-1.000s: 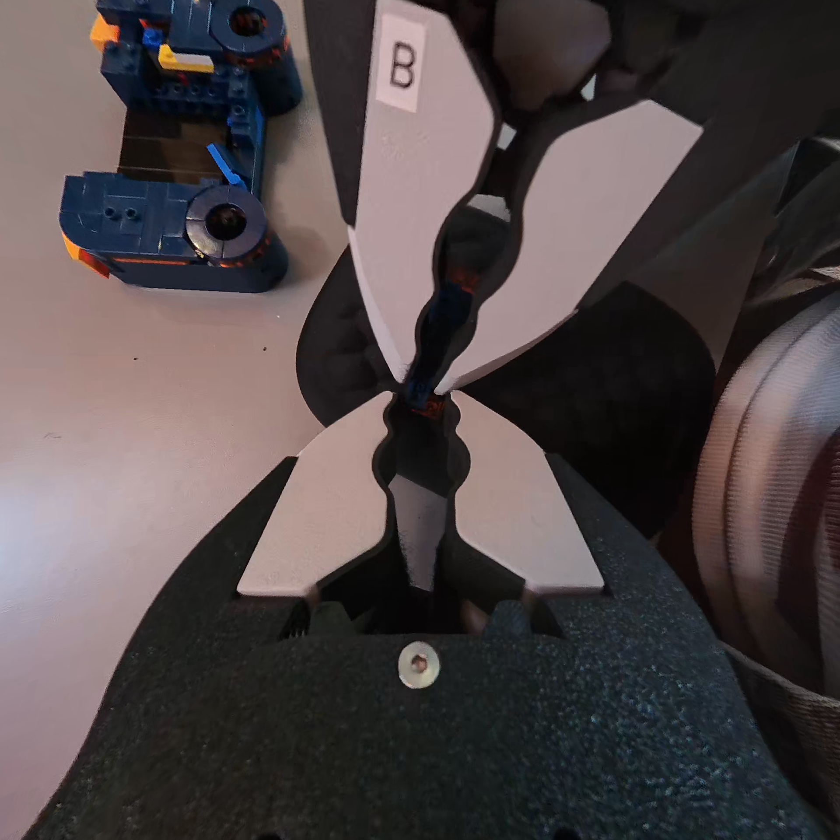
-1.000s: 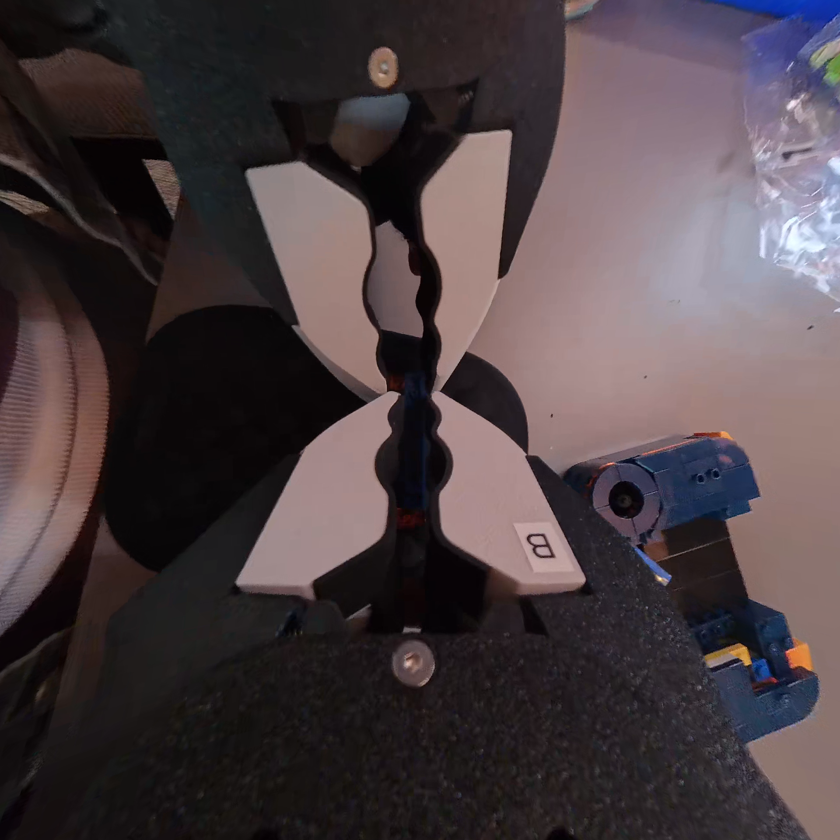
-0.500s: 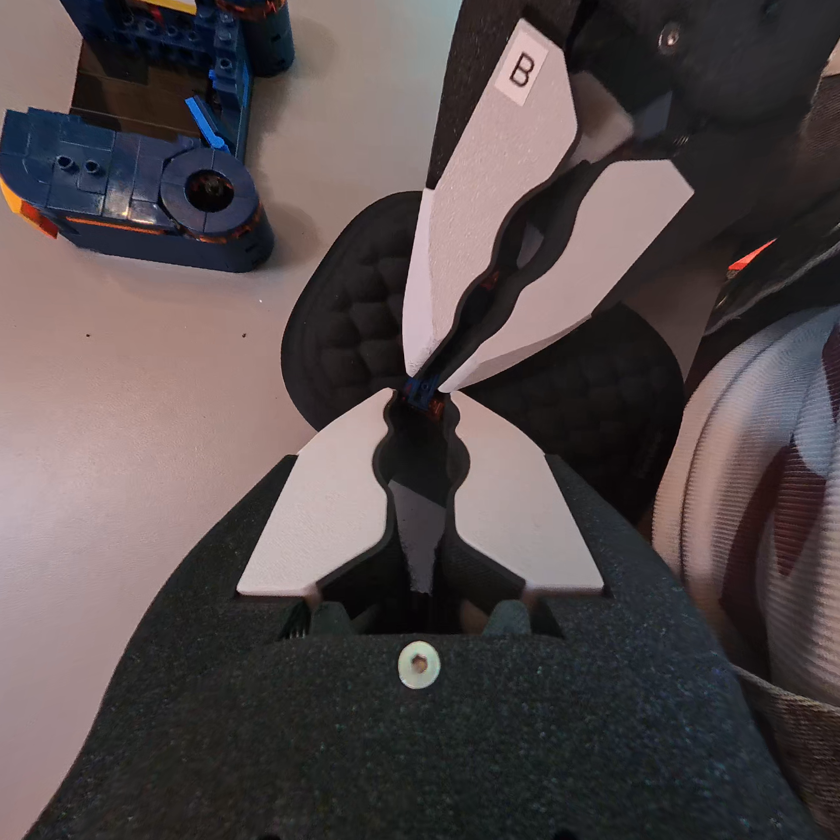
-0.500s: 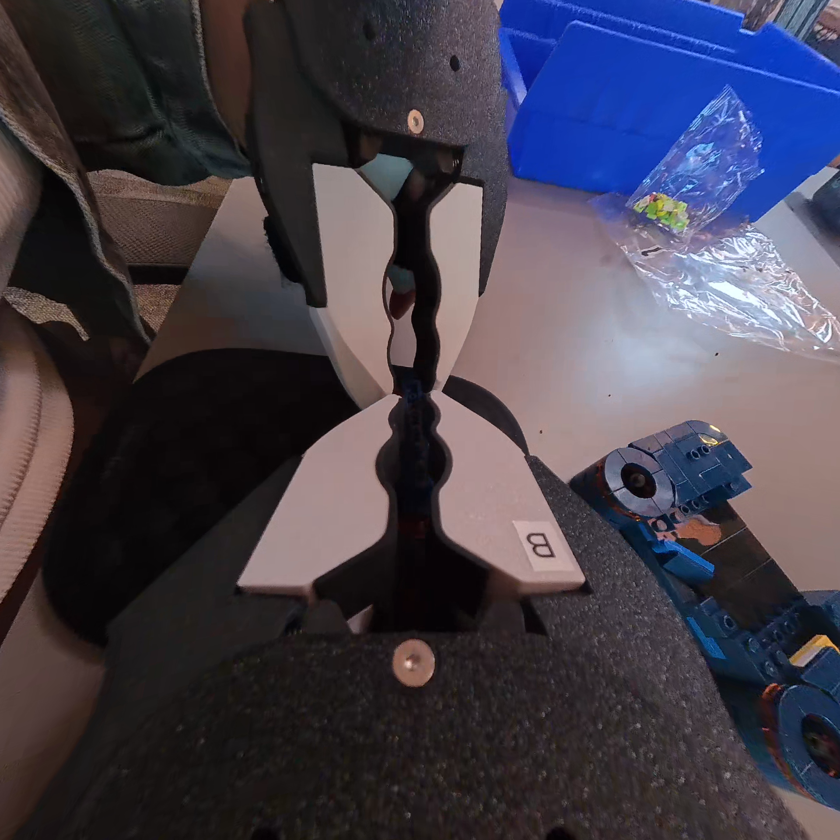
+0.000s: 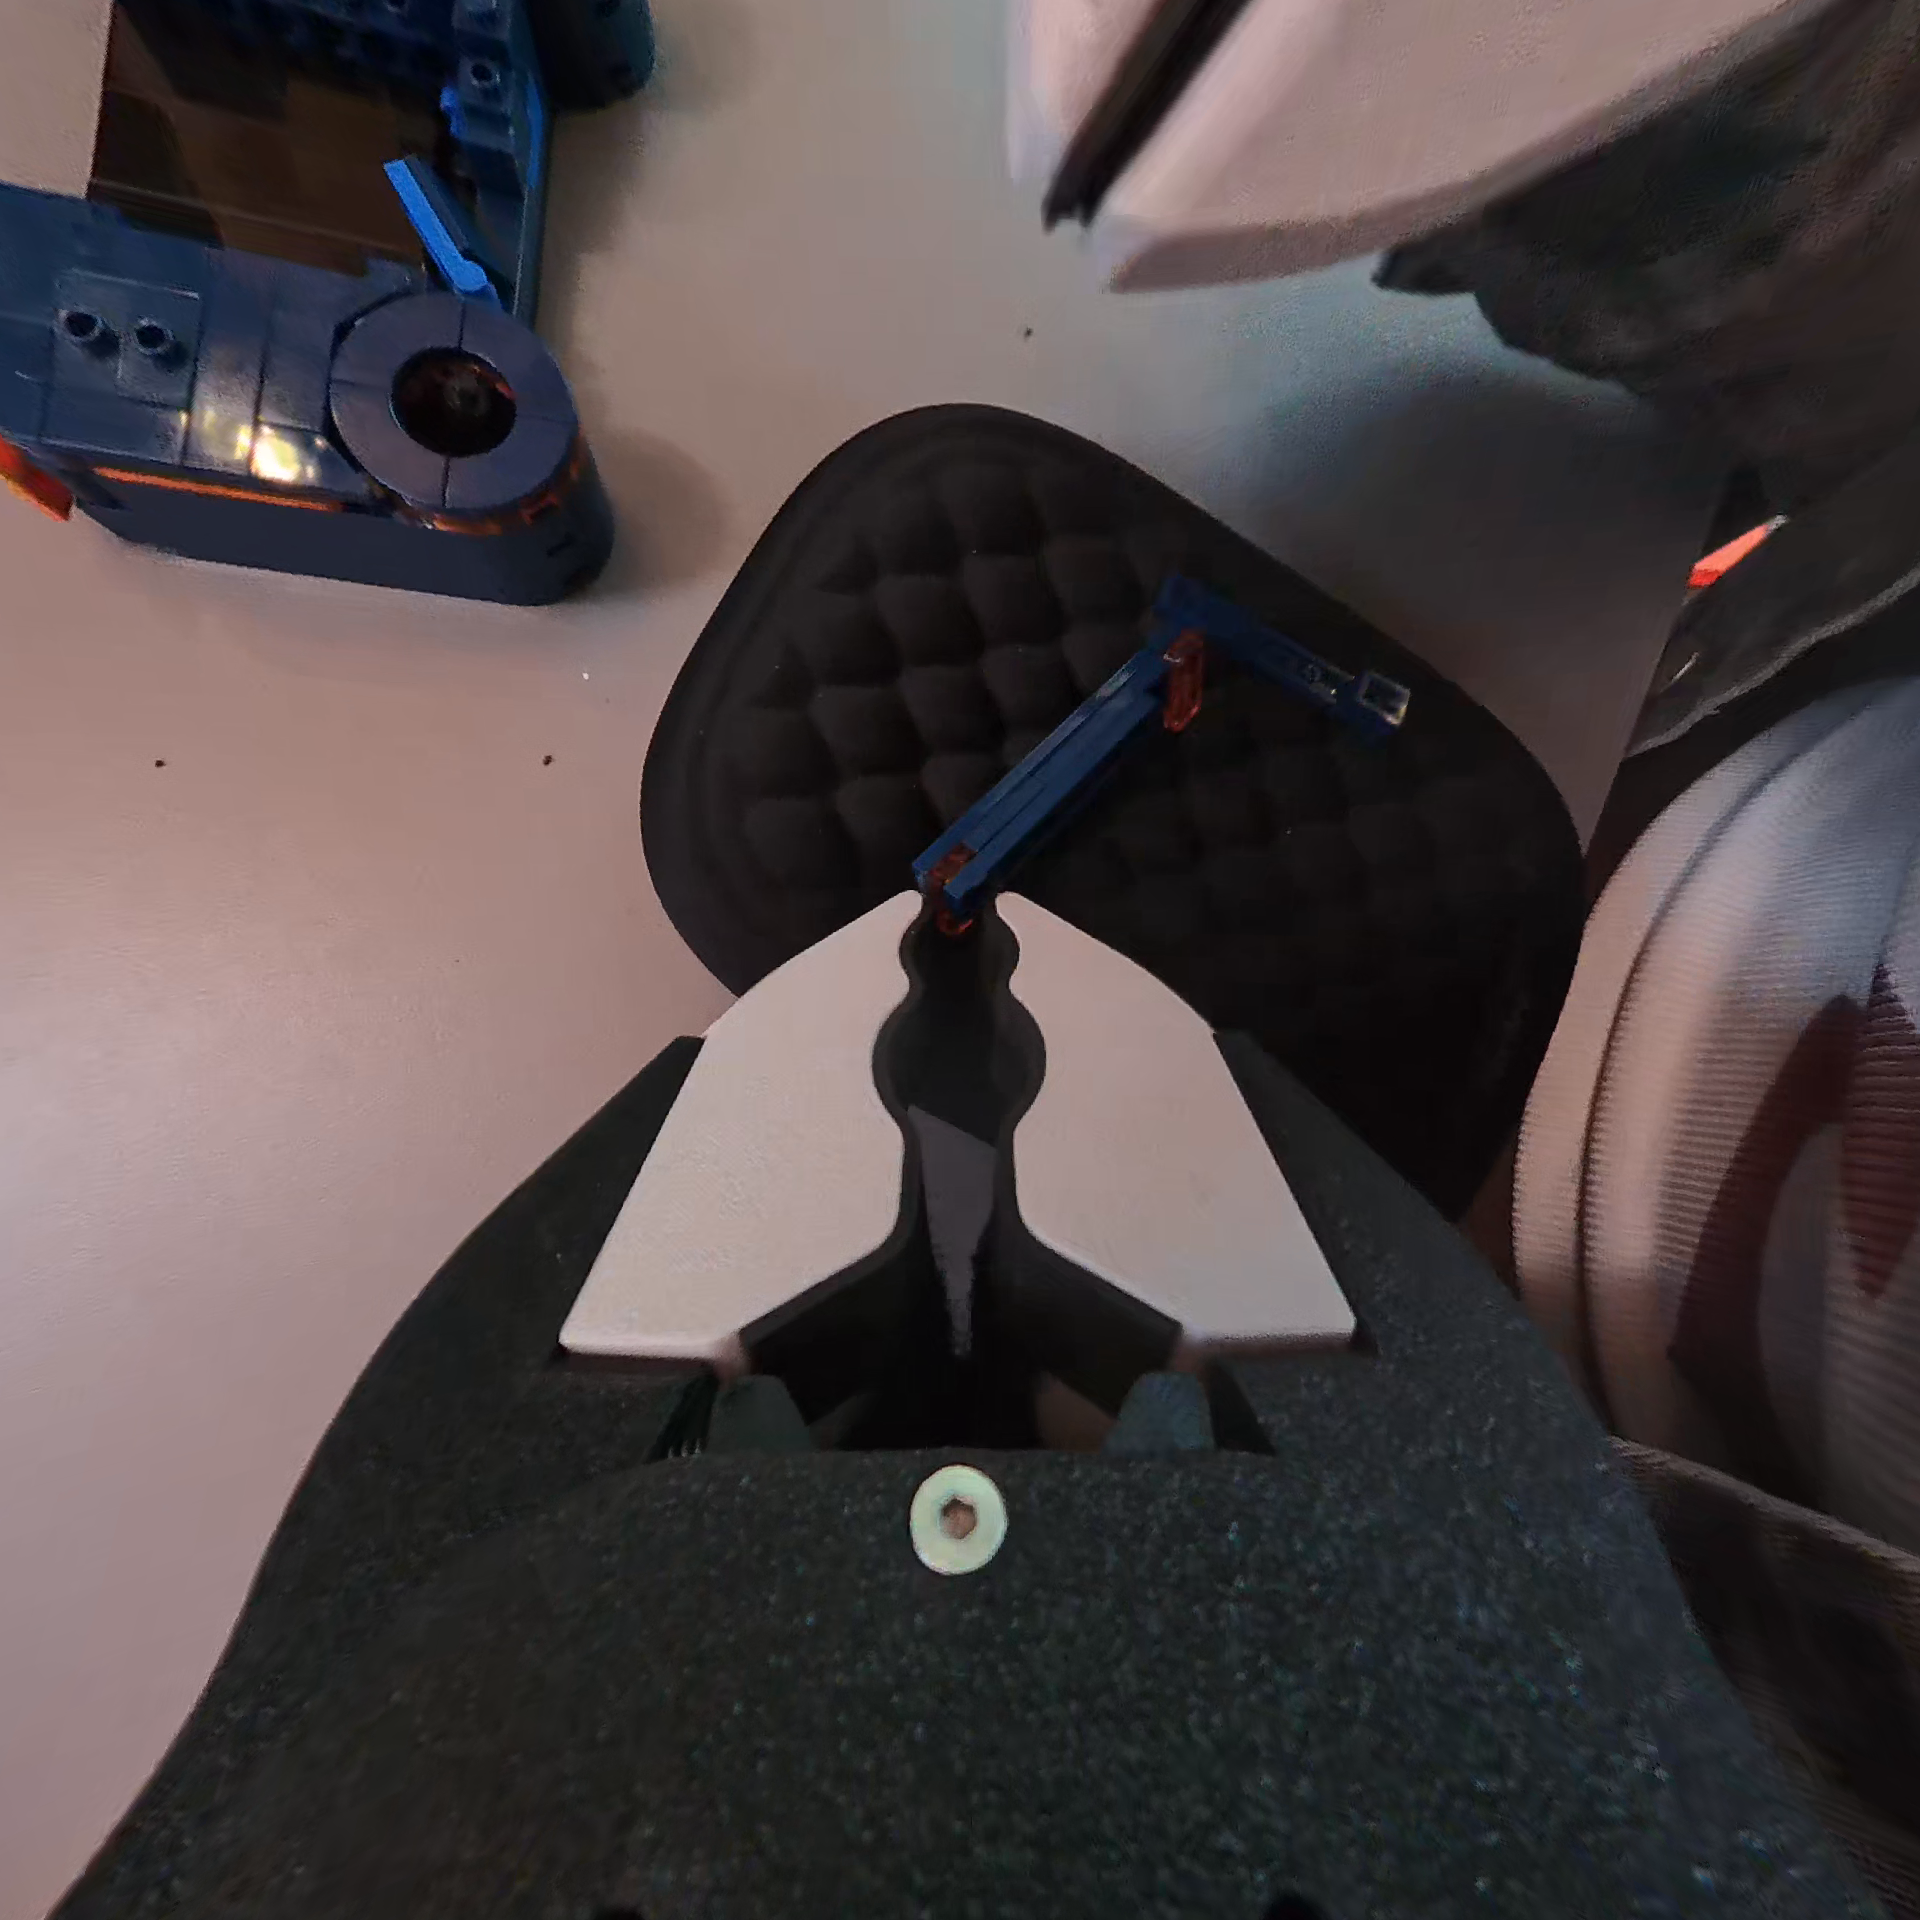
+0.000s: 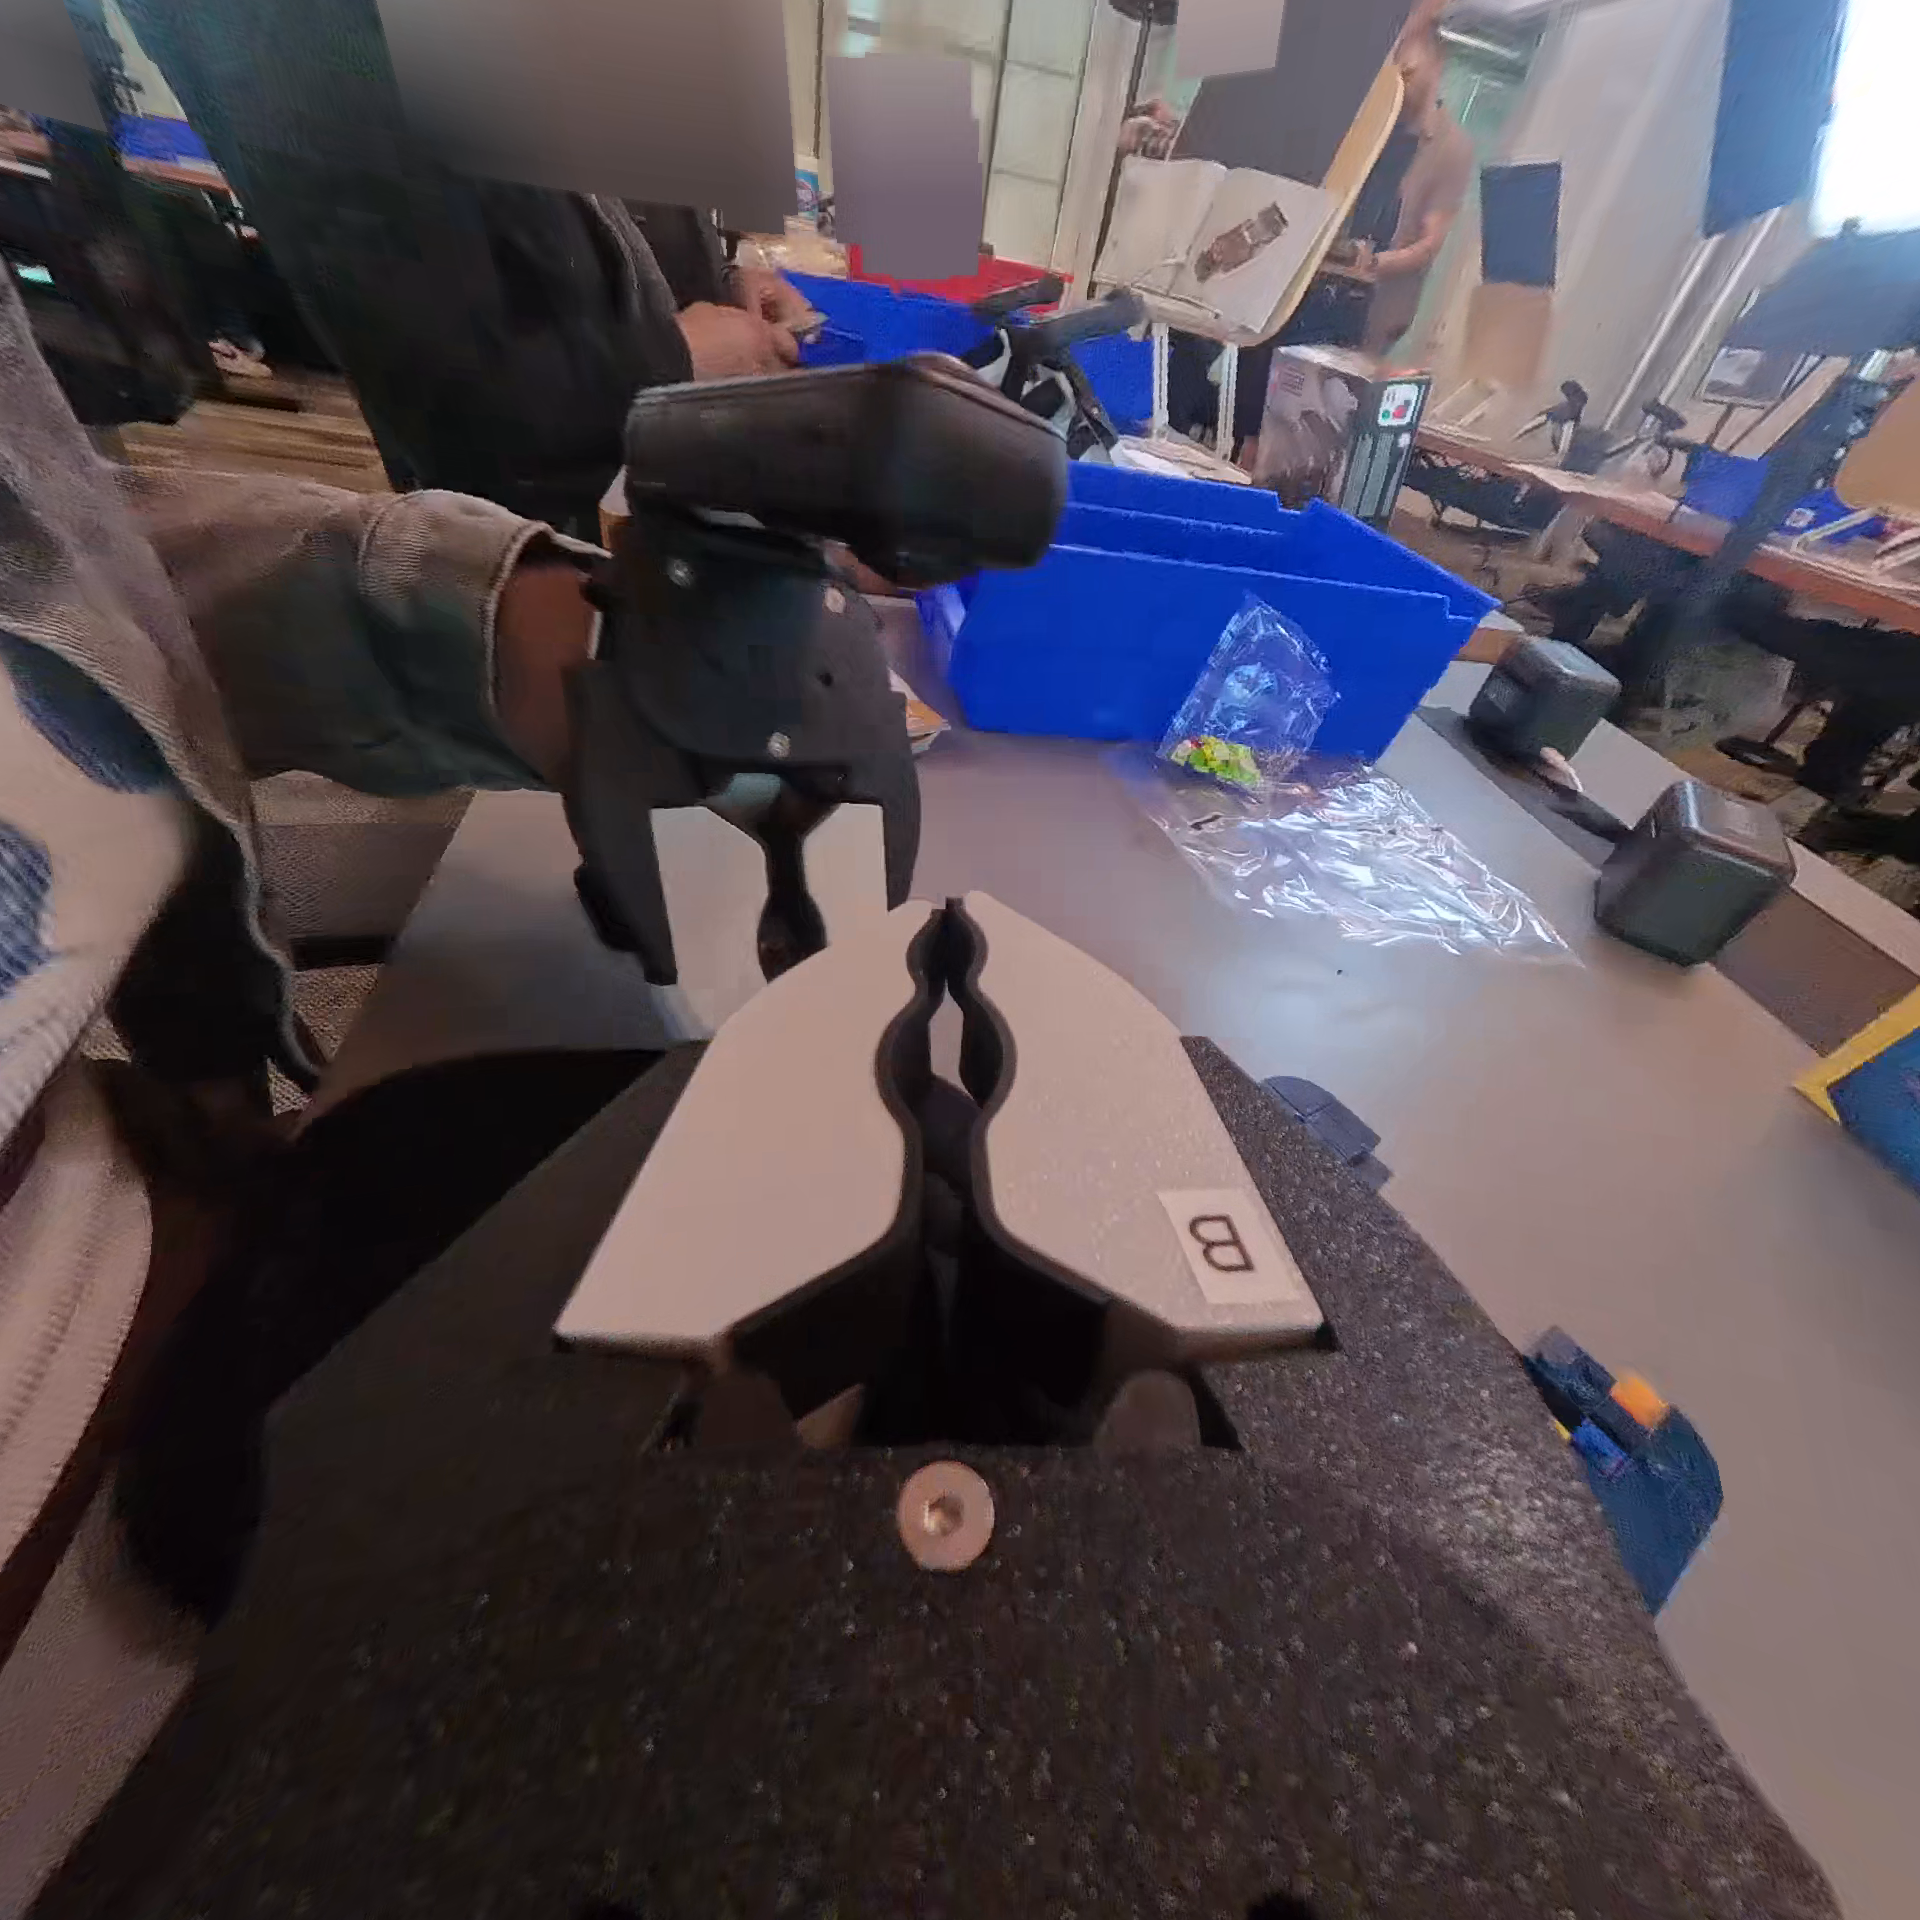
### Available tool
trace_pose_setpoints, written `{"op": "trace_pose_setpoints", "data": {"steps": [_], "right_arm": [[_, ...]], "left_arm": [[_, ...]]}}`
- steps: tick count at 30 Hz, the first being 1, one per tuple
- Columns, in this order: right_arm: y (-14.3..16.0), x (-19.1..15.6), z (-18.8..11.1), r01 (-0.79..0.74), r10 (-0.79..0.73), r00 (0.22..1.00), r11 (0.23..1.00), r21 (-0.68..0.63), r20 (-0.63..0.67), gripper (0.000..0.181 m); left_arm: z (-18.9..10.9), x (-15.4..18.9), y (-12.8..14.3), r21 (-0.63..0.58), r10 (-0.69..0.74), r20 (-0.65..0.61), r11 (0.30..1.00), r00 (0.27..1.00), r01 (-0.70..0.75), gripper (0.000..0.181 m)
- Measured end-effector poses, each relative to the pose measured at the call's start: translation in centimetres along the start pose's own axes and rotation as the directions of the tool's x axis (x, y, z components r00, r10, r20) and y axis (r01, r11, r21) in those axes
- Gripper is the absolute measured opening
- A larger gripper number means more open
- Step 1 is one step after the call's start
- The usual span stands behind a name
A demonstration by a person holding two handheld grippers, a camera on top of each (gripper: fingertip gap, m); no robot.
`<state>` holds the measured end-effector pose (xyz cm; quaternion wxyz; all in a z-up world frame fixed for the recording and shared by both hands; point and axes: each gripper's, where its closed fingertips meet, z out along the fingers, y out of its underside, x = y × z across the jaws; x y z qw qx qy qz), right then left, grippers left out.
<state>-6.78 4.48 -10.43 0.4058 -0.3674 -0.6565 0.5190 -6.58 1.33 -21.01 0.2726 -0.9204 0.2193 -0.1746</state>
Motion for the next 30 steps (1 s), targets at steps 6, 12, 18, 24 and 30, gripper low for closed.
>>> {"op": "trace_pose_setpoints", "data": {"steps": [6,12,18,24,30], "right_arm": [[2.1,0.0,-0.6,-0.103,0.103,0.995,0.995,0.008,0.019,0.000],[5.1,-1.1,-0.8,-0.113,0.120,0.993,0.967,-0.229,0.016,0.000],[7.2,-3.9,1.0,-0.115,0.191,0.977,0.839,-0.531,0.090,0.027],[9.0,-4.6,1.6,-0.050,0.158,0.981,0.764,-0.643,0.111,0.026],[8.6,-4.1,1.1,-0.100,0.177,0.982,0.798,-0.595,0.072,0.011]], "left_arm": [[0.0,0.0,-0.2,0.070,-0.055,0.011,0.996,0.998,0.055,0.007],[-0.1,0.0,-0.3,0.100,-0.063,0.069,0.993,0.996,0.055,0.007],[-0.1,0.0,-0.3,0.074,-0.014,0.117,0.997,0.993,0.006,0.007],[-0.3,0.0,-0.5,0.114,-0.011,0.151,0.993,0.988,-0.006,0.006],[-1.0,-0.8,-1.1,0.124,0.142,0.283,0.975,0.949,-0.183,0.024]]}}
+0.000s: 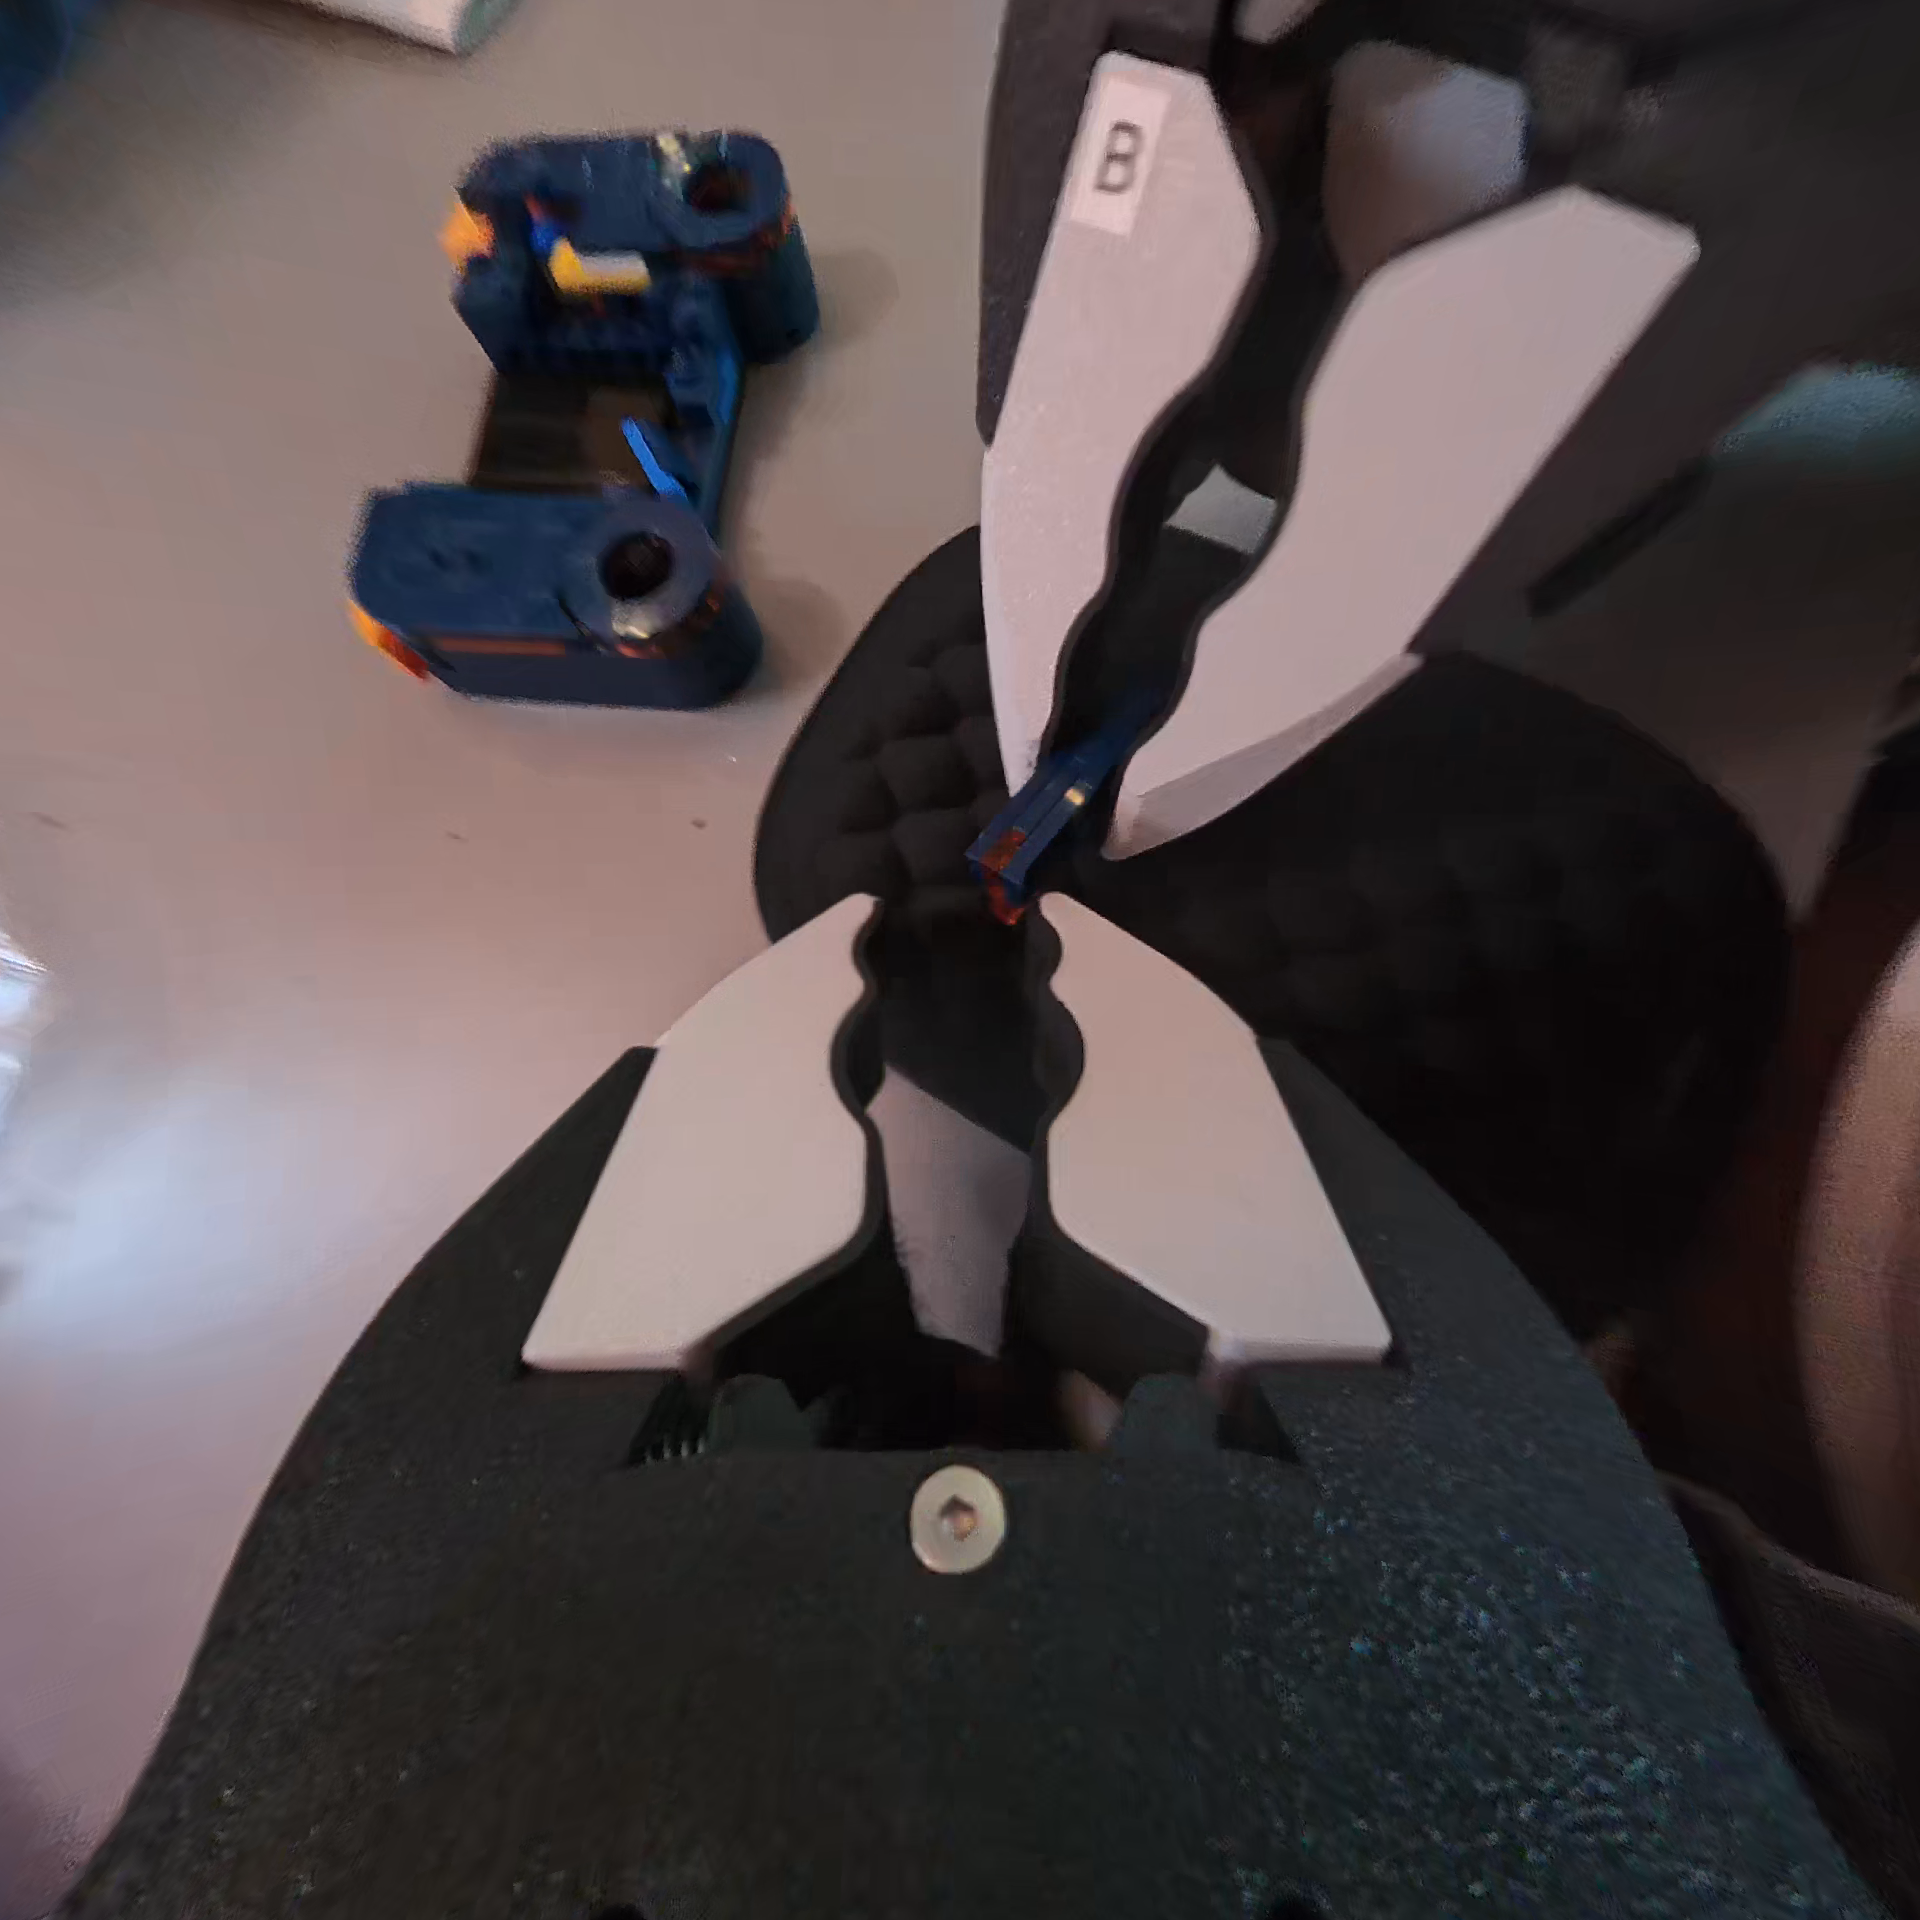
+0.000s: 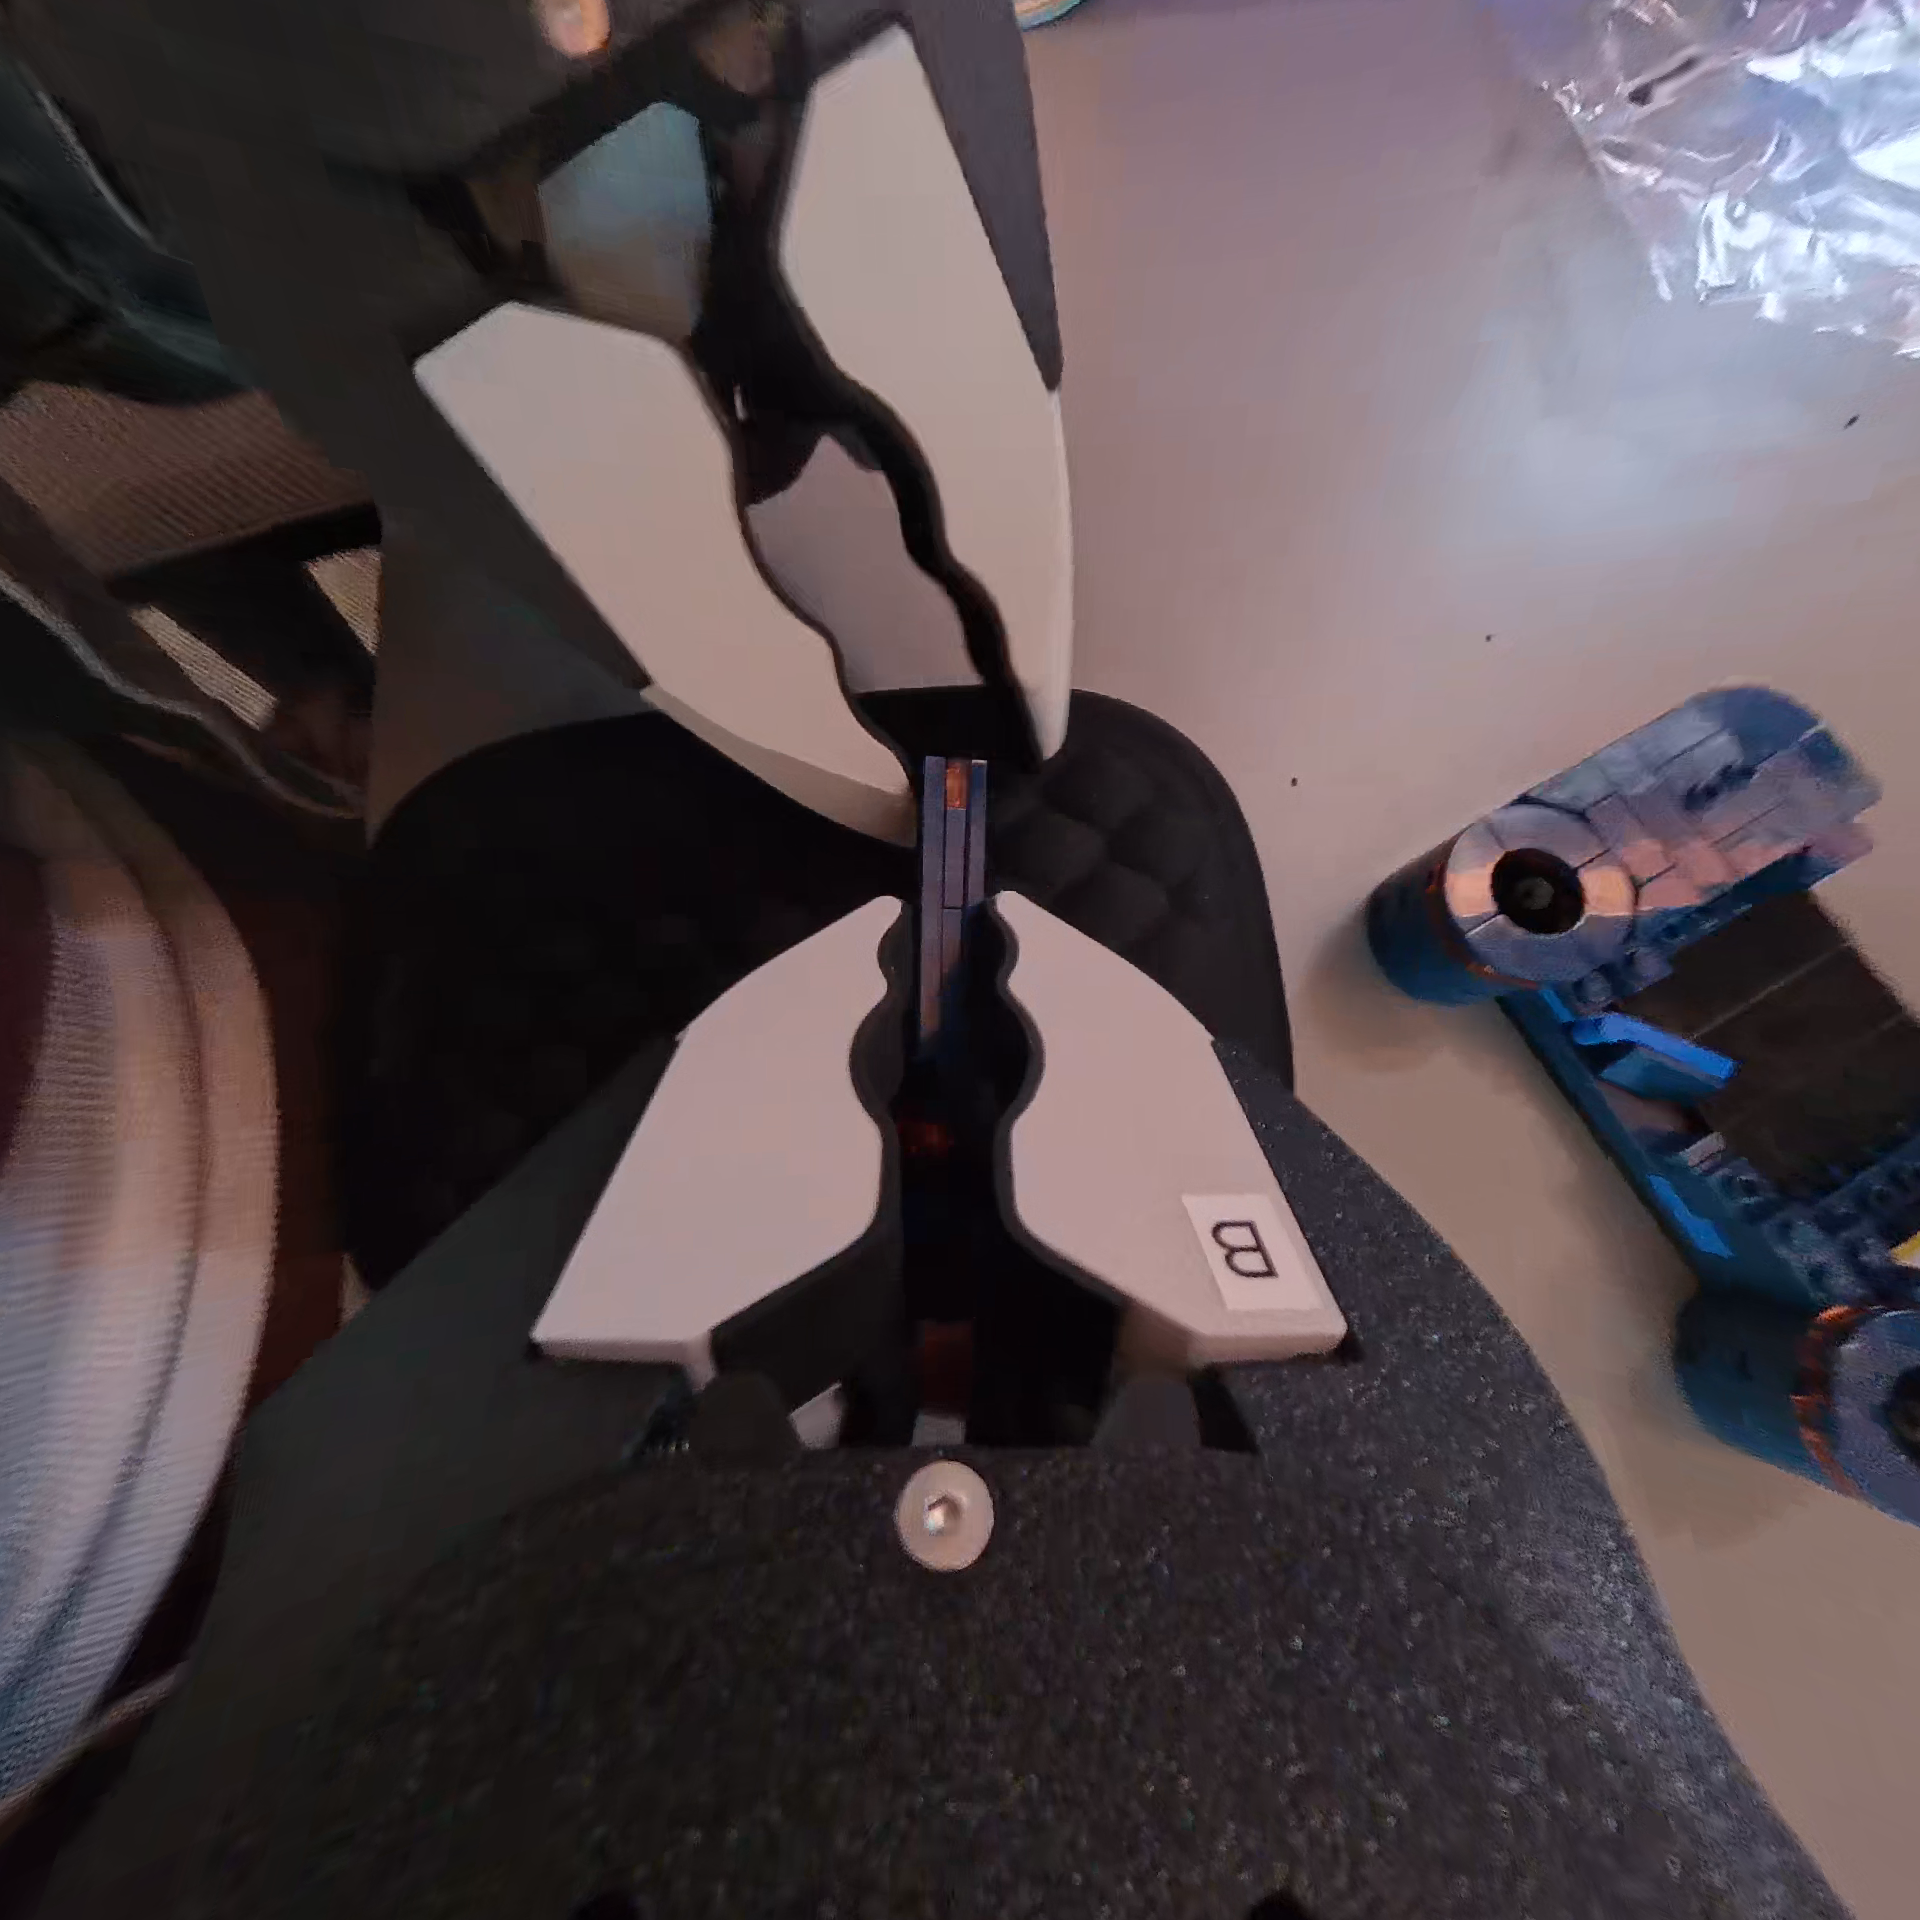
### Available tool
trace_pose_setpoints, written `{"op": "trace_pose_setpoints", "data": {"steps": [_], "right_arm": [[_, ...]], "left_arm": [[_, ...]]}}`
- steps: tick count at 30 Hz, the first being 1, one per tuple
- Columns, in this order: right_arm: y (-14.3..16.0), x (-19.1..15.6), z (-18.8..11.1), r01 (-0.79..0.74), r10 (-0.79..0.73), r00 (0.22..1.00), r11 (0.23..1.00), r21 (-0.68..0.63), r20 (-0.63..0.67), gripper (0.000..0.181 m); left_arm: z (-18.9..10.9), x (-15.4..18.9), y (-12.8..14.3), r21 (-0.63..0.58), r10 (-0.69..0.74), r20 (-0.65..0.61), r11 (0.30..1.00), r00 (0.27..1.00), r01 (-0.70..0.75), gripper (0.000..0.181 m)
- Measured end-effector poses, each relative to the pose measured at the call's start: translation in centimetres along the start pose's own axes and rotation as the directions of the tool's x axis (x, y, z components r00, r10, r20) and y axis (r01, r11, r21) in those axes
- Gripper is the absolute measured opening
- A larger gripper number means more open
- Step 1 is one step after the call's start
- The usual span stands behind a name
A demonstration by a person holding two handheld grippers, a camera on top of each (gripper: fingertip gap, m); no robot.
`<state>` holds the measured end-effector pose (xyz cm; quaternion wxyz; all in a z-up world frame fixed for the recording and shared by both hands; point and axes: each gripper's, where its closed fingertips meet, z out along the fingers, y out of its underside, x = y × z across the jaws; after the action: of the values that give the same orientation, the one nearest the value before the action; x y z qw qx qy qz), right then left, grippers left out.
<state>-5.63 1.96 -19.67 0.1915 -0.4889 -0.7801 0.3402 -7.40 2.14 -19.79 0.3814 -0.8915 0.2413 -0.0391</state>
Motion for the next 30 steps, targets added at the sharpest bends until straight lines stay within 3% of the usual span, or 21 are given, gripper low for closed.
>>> {"op": "trace_pose_setpoints", "data": {"steps": [2,6,8,14,18,21,24,27,30], "right_arm": [[0.0,0.0,0.0,-0.103,0.101,0.993,0.994,0.027,0.059,0.011],[0.4,0.1,-0.1,-0.233,0.229,0.961,0.972,0.011,0.158,0.011],[0.6,0.0,-0.3,-0.269,0.266,0.942,0.963,-0.011,0.207,0.011],[0.6,-0.3,-0.5,-0.231,0.238,0.936,0.971,-0.057,0.258,0.011],[0.5,0.3,-0.4,-0.204,0.206,0.956,0.978,-0.035,0.209,0.014],[0.0,1.0,-0.8,-0.125,0.120,0.988,0.991,0.040,0.100,0.015],[-0.9,1.4,-1.9,-0.031,0.036,0.999,0.983,0.179,-0.023,0.059],[-2.5,0.4,-4.3,0.201,-0.141,0.974,0.898,0.391,-0.176,0.071],[-2.8,-0.4,-6.2,0.364,-0.225,0.919,0.797,0.482,-0.322,0.064]], "left_arm": [[-0.2,-0.8,-0.5,-0.007,0.207,0.124,0.978,0.970,-0.208,0.035],[0.2,-0.8,-1.5,-0.116,0.584,0.256,0.810,0.770,-0.575,0.031],[0.5,-0.3,-1.4,-0.142,0.665,0.230,0.745,0.710,-0.652,0.021],[0.8,0.0,-1.3,-0.202,0.747,0.137,0.664,0.651,-0.720,0.018],[0.7,-0.3,-1.3,-0.168,0.673,0.126,0.739,0.729,-0.653,0.016],[0.6,-0.5,-1.5,-0.098,0.561,0.164,0.828,0.811,-0.553,0.016],[0.0,-1.2,-1.7,-0.023,0.410,0.216,0.909,0.886,-0.415,0.016],[-0.3,-0.9,-1.6,0.072,0.194,0.130,0.976,0.972,-0.204,0.016],[-0.9,0.6,-2.5,0.186,0.021,-0.060,0.982,0.998,-0.009,0.016]]}}
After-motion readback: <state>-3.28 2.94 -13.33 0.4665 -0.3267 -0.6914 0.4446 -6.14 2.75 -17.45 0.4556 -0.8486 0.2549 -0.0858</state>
